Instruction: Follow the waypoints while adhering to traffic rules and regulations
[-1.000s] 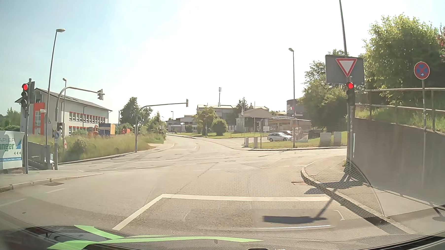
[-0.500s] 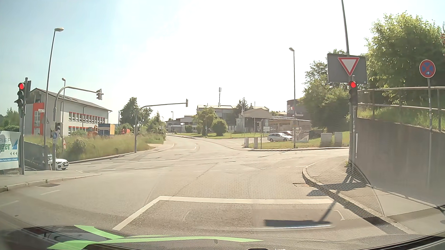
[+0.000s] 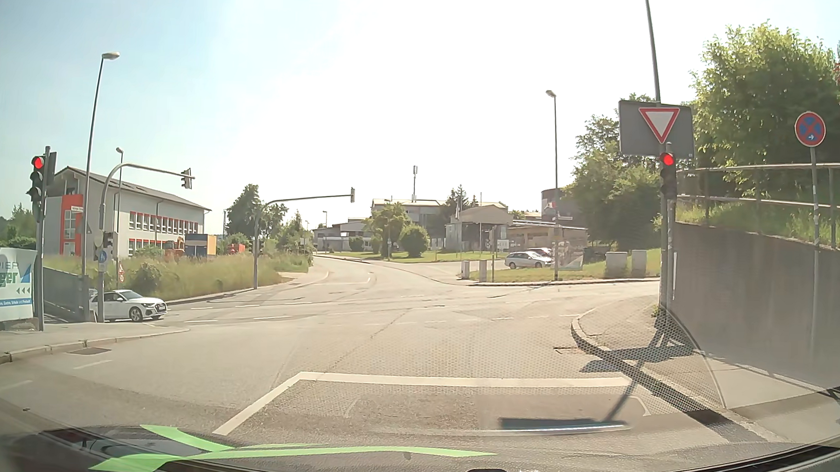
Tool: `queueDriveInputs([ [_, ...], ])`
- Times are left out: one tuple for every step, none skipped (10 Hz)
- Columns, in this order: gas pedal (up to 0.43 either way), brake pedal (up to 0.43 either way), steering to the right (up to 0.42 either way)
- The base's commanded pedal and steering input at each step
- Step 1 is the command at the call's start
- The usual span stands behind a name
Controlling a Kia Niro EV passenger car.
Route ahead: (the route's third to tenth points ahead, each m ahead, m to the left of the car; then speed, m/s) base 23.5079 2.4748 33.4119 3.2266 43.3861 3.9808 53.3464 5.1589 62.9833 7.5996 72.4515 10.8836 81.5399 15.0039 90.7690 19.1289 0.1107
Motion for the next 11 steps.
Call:
queueDriveInputs([
  [0.0,0.11,-0.004],
  [0.0,0.116,-0.004],
  [0.0,0.116,-0.004],
  [0.0,0.116,-0.004],
  [0.0,0.11,-0.004],
  [0.0,0.073,-0.004],
  [0.0,0.049,-0.004],
  [0.0,0.018,-0.004],
  [0.0,0.0,-0.004],
  [0.0,0.0,-0.004],
  [0.0,0.0,-0.004],
])
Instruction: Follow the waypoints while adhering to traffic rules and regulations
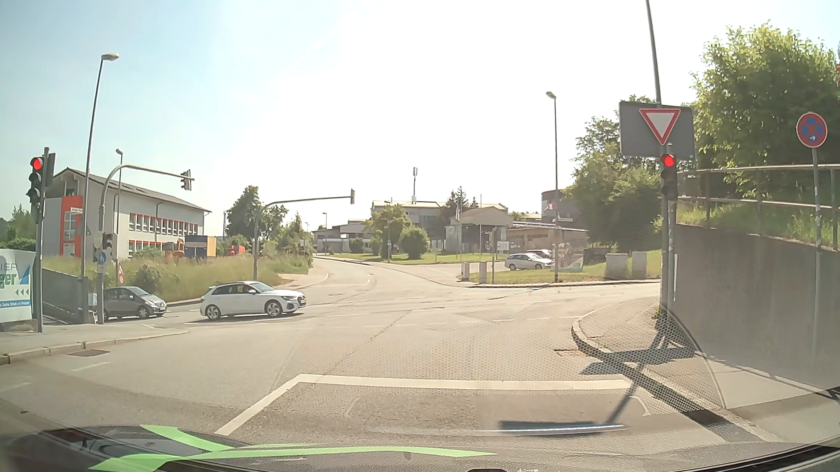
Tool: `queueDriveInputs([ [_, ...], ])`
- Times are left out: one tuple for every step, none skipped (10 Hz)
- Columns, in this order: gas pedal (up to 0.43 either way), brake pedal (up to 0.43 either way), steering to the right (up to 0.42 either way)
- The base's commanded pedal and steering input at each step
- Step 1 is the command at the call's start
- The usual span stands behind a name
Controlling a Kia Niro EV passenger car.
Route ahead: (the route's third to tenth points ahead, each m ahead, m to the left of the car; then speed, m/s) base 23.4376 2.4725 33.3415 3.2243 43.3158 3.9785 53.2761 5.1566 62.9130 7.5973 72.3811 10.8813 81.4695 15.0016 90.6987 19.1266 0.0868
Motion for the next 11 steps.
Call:
queueDriveInputs([
  [0.0,0.0,-0.004],
  [0.0,0.0,-0.004],
  [0.0,0.0,-0.004],
  [0.0,0.0,-0.004],
  [0.0,0.0,-0.004],
  [0.0,0.0,-0.004],
  [0.0,0.0,-0.004],
  [0.0,0.0,-0.004],
  [0.0,0.0,-0.004],
  [0.0,0.0,-0.004],
  [0.0,0.0,-0.004],
])
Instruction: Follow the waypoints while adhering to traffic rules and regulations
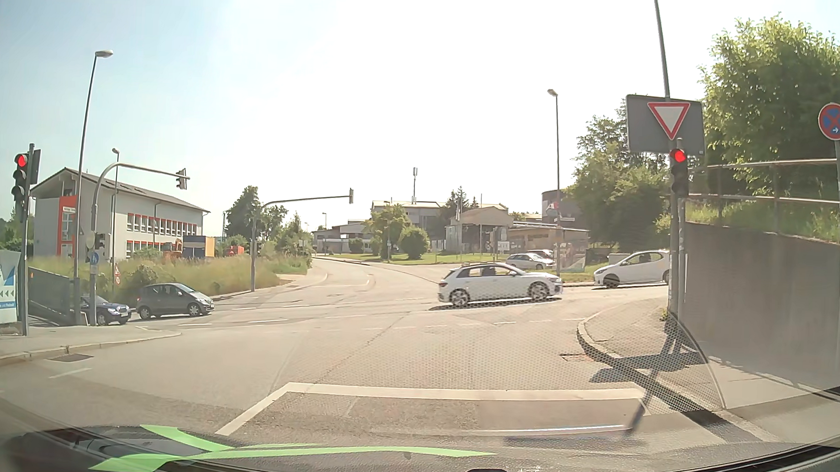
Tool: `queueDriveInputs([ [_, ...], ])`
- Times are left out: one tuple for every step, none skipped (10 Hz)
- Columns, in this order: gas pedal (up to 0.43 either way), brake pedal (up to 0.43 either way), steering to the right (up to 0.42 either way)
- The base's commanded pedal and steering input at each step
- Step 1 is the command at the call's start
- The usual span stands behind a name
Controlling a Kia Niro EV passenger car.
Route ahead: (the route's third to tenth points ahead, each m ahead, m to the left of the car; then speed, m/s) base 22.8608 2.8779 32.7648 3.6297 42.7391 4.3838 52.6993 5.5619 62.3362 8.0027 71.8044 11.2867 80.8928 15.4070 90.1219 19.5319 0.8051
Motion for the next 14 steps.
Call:
queueDriveInputs([
  [0.0,0.0,-0.004],
  [0.0,0.0,-0.004],
  [0.0,0.0,-0.004],
  [0.0,0.012,-0.004],
  [0.0,0.055,-0.004],
  [0.0,0.073,-0.004],
  [0.0,0.091,-0.004],
  [0.0,0.116,-0.004],
  [0.0,0.14,-0.004],
  [0.0,0.171,-0.004],
  [0.0,0.183,-0.004],
  [0.0,0.195,-0.004],
  [0.0,0.201,-0.004],
  [0.0,0.207,-0.004],
])
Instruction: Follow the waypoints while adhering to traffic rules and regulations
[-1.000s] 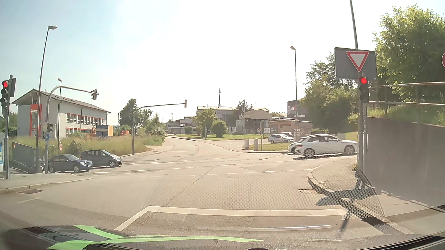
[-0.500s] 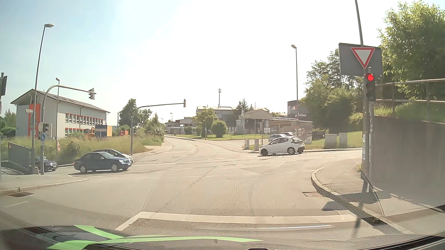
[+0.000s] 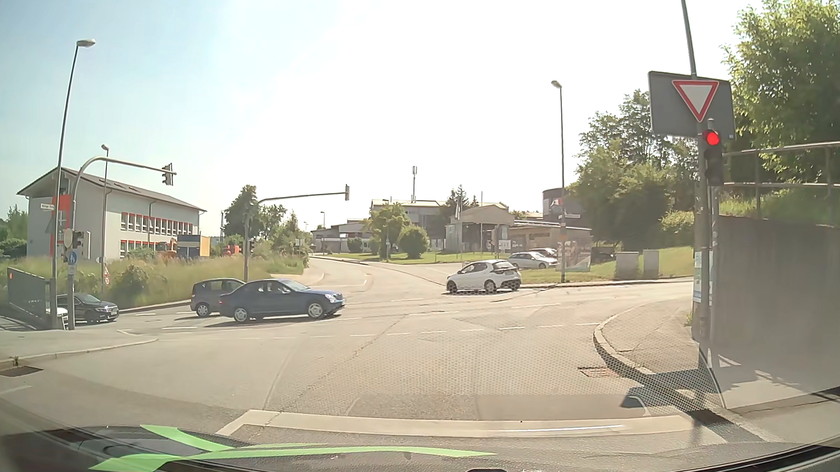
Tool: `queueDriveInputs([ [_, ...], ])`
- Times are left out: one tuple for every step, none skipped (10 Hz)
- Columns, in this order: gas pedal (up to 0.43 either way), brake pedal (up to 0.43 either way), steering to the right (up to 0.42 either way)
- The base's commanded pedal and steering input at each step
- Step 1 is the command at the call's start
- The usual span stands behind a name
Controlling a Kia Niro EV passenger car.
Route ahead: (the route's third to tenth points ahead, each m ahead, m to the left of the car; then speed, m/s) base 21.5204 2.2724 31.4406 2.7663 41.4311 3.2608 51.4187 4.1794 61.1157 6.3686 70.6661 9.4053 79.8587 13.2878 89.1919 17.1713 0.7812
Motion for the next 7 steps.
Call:
queueDriveInputs([
  [0.0,0.213,-0.004],
  [0.0,0.213,-0.004],
  [0.0,0.213,-0.004],
  [0.0,0.22,-0.004],
  [0.0,0.22,-0.004],
  [0.0,0.22,-0.004],
  [0.0,0.22,-0.004],
])
